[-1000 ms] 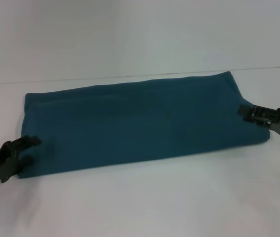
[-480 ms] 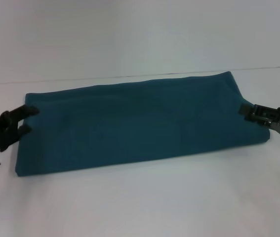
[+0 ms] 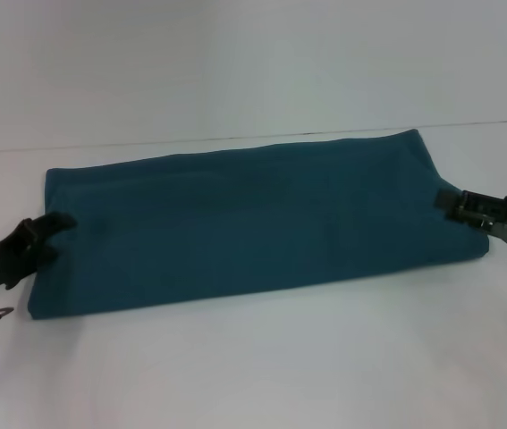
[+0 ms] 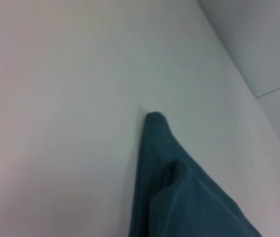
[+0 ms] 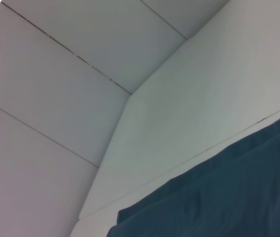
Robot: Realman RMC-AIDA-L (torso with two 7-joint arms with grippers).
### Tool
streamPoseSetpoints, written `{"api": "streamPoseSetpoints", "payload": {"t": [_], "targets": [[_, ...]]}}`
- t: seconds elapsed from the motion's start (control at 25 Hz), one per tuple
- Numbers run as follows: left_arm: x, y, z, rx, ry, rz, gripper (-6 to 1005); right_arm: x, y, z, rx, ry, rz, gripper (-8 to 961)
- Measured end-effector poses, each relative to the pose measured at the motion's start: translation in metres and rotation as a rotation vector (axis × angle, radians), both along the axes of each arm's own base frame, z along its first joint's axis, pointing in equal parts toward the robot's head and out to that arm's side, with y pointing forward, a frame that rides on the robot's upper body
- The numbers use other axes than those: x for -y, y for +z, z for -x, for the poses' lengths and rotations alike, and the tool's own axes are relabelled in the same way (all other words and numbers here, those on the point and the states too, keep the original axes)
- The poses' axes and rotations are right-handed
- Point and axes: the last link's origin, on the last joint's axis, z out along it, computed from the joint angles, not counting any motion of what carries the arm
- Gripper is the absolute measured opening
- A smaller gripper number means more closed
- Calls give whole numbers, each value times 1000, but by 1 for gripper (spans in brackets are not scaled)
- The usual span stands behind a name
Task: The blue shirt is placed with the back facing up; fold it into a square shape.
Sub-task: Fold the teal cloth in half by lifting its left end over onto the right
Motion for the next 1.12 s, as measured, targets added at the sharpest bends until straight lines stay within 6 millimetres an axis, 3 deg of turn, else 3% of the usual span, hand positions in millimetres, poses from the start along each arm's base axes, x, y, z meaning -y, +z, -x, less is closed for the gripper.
{"api": "streamPoseSetpoints", "payload": {"t": [0.24,0.6,0.76,0.92,1.12], "targets": [[0,-2,-2,-19,-19,11,672,2,0,-2,1,-8,-1,553],[-8,39,-33,-163,-344,131,680,-1,8,-4,25,-2,17,555],[-6,50,-49,-270,-523,185,789,-1,14,-6,35,-9,3,557],[-13,56,-39,-248,-395,153,855,-3,32,-19,44,-74,-41,664],[-14,46,-23,-164,-203,69,873,-6,56,-31,58,-129,-103,816]]}}
